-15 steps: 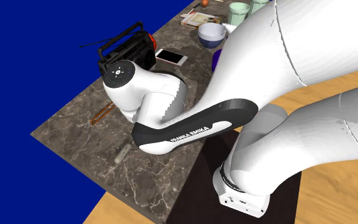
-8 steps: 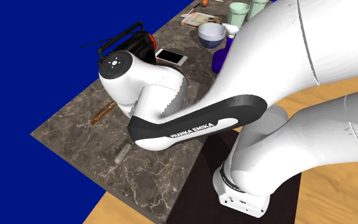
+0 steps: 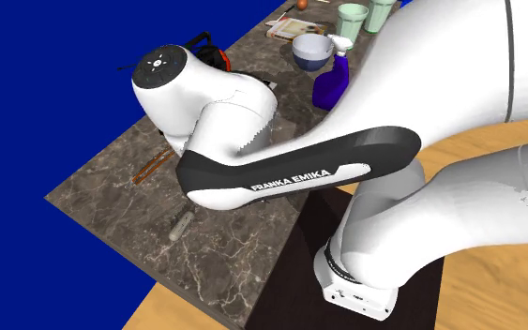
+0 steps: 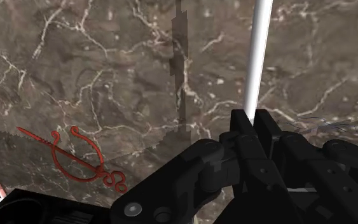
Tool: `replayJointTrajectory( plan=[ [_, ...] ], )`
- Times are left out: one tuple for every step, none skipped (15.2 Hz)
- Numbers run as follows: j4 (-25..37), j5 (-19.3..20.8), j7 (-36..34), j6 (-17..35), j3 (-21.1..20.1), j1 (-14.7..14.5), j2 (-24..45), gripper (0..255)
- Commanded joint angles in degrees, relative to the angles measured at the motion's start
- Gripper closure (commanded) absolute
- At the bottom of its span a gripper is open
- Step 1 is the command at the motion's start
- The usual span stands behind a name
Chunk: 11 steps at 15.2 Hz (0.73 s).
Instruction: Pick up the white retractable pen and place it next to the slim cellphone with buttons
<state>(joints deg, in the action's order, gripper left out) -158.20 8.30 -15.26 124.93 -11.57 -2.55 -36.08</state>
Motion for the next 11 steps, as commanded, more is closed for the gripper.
replayJointTrajectory(
  plan=[
    [1.0,-0.2,0.6,-2.1,0.3,-0.1,-1.2,255],
    [1.5,-0.3,0.9,-3.0,0.4,-0.2,-1.6,255],
    [1.8,-0.3,1.0,-3.4,0.5,-0.2,-1.7,255],
    [1.1,0.4,2.5,-3.2,1.8,0.5,-2.5,255],
    [0.4,1.1,4.0,-3.0,3.1,1.3,-3.2,255],
    [-0.1,2.0,5.5,-2.8,4.5,2.2,-3.9,255],
    [-0.6,2.8,7.1,-2.5,5.8,3.1,-4.4,255],
    [-1.0,3.6,8.6,-2.3,7.2,4.0,-4.8,255],
    [-1.3,4.5,10.1,-2.0,8.5,4.9,-5.2,255],
    [-1.5,5.4,11.7,-1.6,9.9,5.9,-5.4,255],
    [-1.7,6.3,13.2,-1.3,11.2,6.9,-5.5,255]
  ],
)
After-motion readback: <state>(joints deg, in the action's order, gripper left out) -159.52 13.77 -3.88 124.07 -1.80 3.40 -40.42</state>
